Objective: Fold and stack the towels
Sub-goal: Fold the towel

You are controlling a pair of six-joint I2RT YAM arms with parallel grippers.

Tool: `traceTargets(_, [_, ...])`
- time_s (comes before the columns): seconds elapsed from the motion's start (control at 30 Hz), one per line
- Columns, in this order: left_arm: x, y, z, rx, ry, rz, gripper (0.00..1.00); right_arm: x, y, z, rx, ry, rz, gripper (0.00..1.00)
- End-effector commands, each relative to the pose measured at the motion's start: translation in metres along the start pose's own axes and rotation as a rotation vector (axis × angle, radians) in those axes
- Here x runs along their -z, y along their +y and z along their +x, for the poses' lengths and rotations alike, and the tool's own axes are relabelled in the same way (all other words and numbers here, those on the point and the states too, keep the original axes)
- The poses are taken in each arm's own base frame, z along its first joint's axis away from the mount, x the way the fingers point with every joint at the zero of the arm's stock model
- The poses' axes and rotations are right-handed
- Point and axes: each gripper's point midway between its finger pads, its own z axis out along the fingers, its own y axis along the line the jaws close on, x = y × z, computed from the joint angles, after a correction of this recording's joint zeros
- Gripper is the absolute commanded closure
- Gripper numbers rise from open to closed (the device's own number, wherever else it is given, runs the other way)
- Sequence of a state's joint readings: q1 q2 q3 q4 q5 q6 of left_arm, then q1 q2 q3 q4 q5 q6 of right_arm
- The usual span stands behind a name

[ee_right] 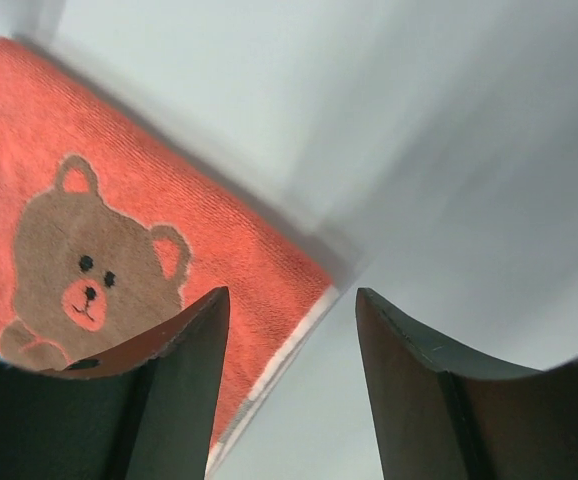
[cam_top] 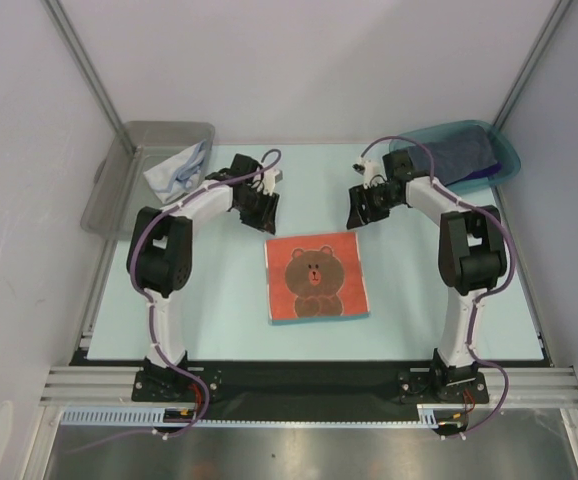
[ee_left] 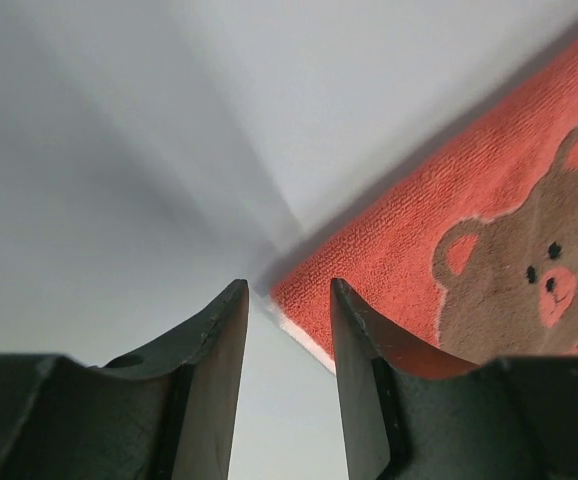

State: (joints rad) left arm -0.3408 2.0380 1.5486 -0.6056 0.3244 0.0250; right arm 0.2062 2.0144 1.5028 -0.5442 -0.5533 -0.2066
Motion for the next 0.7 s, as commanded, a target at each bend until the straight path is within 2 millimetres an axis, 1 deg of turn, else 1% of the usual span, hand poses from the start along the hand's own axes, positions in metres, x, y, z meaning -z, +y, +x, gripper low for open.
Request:
traceTargets(0.0, [-0.013,-0.008,0.016,-0.084,0.07,0.099,0.56,-0.001,-0.003,0.009,0.055,0.063,-0.084,0.4])
traceTargets(0.07, [-0.017,-0.009,0.02,-0.085,0.083,0.113,0.56,-0.008,-0.005,0.016,0.04,0.092,-0.121,0.41])
traceTargets(0.1, [-0.02,-0.007,0.024,-0.083,0.093,0.111,0.57,-0.009,-0.005,0.013,0.058,0.091,-0.132,0.41])
traceTargets(0.17, [-0.024,-0.005,0.026,-0.085,0.102,0.1,0.59,-0.016,-0.008,0.022,0.051,0.117,-0.155,0.43])
traceTargets(0.23, [-0.027,0.0,0.028,-0.089,0.111,0.088,0.6,-0.022,-0.006,0.02,0.068,0.108,-0.187,0.46])
traceTargets(0.3, [-0.027,0.0,0.029,-0.098,0.114,0.089,0.68,-0.026,-0.006,0.021,0.067,0.106,-0.204,0.52])
traceTargets(0.33, [-0.029,0.002,0.029,-0.1,0.118,0.084,0.78,-0.027,-0.007,0.021,0.068,0.103,-0.206,0.54])
traceTargets(0.4, [-0.031,0.004,0.03,-0.106,0.125,0.079,0.89,-0.029,-0.009,0.022,0.066,0.101,-0.206,0.64])
traceTargets(0.43, [-0.032,0.004,0.026,-0.112,0.119,0.08,0.98,-0.03,-0.008,0.021,0.072,0.094,-0.215,0.69])
traceTargets(0.47, [-0.033,0.005,0.025,-0.113,0.122,0.08,1.0,-0.03,-0.011,0.019,0.071,0.086,-0.211,0.8])
traceTargets(0.5, [-0.033,0.006,0.022,-0.118,0.118,0.077,0.99,-0.029,-0.013,0.017,0.07,0.074,-0.205,0.87])
traceTargets(0.53, [-0.031,0.007,0.013,-0.128,0.1,0.074,1.0,-0.029,-0.013,0.013,0.076,0.056,-0.212,0.92])
traceTargets(0.57, [-0.033,0.009,0.009,-0.127,0.095,0.072,1.0,-0.027,-0.014,0.01,0.078,0.042,-0.213,1.0])
traceTargets(0.6, [-0.031,0.01,0.003,-0.128,0.083,0.071,1.0,-0.023,-0.014,0.004,0.081,0.022,-0.211,1.0])
traceTargets(0.63, [-0.028,0.01,-0.013,-0.137,0.05,0.064,1.0,-0.022,-0.017,-0.003,0.094,-0.005,-0.197,1.0])
traceTargets(0.67, [-0.025,0.015,-0.02,-0.137,0.035,0.047,1.0,-0.019,-0.019,-0.007,0.09,-0.019,-0.19,1.0])
